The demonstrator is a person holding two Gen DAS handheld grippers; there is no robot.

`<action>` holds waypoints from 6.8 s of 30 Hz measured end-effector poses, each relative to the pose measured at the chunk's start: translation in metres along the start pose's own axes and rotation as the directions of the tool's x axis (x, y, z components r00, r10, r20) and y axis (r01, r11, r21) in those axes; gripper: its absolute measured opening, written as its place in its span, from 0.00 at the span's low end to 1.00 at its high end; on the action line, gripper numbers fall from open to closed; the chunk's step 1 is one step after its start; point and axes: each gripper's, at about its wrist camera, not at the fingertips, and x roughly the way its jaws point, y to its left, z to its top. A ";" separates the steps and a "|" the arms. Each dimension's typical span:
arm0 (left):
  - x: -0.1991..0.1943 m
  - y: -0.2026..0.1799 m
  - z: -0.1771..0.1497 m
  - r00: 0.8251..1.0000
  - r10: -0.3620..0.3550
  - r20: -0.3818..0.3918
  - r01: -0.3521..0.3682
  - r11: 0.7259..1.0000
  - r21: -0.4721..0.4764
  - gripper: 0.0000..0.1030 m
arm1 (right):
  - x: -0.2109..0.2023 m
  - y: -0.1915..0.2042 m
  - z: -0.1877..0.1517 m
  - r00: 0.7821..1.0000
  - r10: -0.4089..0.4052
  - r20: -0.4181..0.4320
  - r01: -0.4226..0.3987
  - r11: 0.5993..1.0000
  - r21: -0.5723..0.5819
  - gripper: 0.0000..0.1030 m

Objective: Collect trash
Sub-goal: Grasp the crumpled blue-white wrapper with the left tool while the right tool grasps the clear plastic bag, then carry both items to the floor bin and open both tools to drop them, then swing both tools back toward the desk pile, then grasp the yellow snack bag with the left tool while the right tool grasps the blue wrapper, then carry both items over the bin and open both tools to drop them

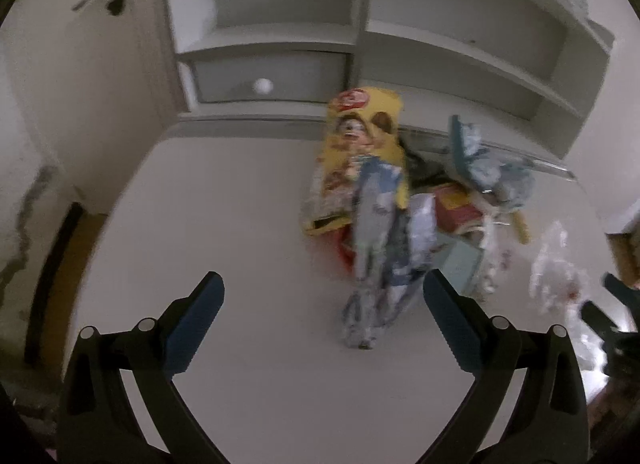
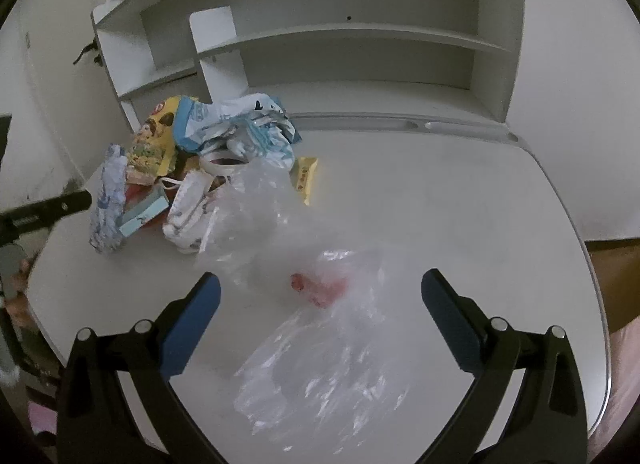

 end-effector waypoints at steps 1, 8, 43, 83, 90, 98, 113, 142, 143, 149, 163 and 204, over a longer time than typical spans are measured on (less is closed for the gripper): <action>0.002 -0.002 0.002 1.000 -0.020 -0.008 0.020 1.000 0.009 0.94 | 0.002 0.001 0.001 1.000 0.006 -0.005 -0.006 1.000 -0.010 0.95; 0.043 -0.014 -0.008 0.986 -0.107 -0.125 0.111 0.993 0.029 0.93 | 0.038 0.008 0.005 0.995 0.024 -0.102 -0.036 0.991 -0.126 0.94; -0.020 -0.481 -0.274 0.669 -0.429 -0.607 0.741 0.312 0.595 0.39 | -0.212 -0.309 -0.211 0.927 -0.337 -0.165 0.373 0.784 0.495 0.36; -0.044 -0.387 -0.159 0.727 -0.681 -0.089 0.569 0.525 0.633 0.94 | -0.196 -0.287 -0.157 0.883 -0.467 -0.039 0.407 0.722 0.560 0.93; -0.023 -0.178 -0.067 0.940 -0.244 0.240 0.143 0.918 0.370 0.94 | -0.088 -0.164 -0.058 0.945 -0.326 0.024 0.303 0.901 0.310 0.93; 0.021 0.031 0.024 0.979 0.089 0.181 -0.103 0.993 0.064 0.94 | -0.021 -0.025 0.040 0.993 -0.100 0.064 0.096 0.993 0.075 0.93; 0.126 0.047 0.090 0.991 -0.107 -0.075 0.117 0.983 0.142 0.94 | 0.100 0.108 0.179 0.999 0.032 -0.010 -0.033 0.998 -0.054 0.93; 0.033 0.073 0.070 0.963 -0.205 0.173 0.189 0.976 0.104 0.34 | 0.062 0.070 0.201 0.985 0.168 -0.027 -0.167 0.985 0.039 0.20; 0.028 0.070 0.069 0.963 -0.200 0.179 0.182 0.977 0.111 0.34 | 0.061 0.069 0.199 0.985 0.170 -0.029 -0.169 0.985 0.037 0.20; 0.004 0.047 0.058 0.965 -0.192 0.180 0.165 0.974 0.154 0.34 | 0.053 0.055 0.189 0.985 0.174 -0.016 -0.173 0.984 0.049 0.20; -0.016 -0.064 0.046 0.954 -0.262 0.143 0.209 0.928 0.309 0.34 | -0.018 -0.051 0.110 0.993 0.116 0.037 -0.121 0.975 0.189 0.20; 0.219 -0.517 -0.427 0.586 0.083 -0.806 0.683 0.484 0.546 0.38 | 0.029 -0.409 -0.478 0.894 0.233 -0.384 0.309 0.299 0.903 0.20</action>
